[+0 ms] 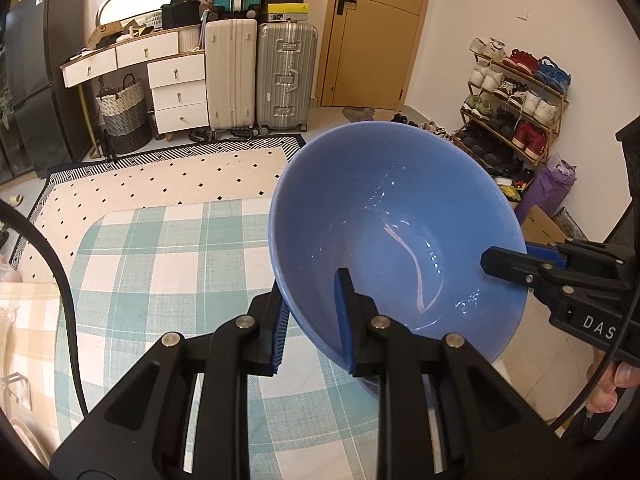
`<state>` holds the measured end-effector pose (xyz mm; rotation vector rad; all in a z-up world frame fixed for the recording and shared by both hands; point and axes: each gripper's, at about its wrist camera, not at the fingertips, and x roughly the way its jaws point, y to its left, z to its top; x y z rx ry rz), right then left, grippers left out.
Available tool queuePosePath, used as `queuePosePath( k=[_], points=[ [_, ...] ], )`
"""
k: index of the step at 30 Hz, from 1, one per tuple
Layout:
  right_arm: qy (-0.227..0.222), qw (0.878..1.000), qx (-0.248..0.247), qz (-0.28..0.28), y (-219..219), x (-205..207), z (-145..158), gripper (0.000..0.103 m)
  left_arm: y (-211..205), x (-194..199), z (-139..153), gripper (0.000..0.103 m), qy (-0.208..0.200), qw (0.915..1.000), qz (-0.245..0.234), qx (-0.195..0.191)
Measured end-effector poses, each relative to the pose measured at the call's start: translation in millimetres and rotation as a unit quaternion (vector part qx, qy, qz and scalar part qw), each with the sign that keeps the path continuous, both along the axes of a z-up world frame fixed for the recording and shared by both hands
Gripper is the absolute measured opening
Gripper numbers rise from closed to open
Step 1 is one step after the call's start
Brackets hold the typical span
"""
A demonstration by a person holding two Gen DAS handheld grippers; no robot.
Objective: Organize plates and bowls
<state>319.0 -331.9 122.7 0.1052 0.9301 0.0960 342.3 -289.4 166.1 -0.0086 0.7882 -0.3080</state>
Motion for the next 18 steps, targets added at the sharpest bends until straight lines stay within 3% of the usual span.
queuePosePath(
  k=[18],
  points=[
    [0.012, 1.000, -0.005, -0.025, -15.1, -36.6, -9.8, 0.021, -34.4, -39.9, -12.2, 0.018, 0.018, 0.9996, -0.022, 0.000]
  ],
)
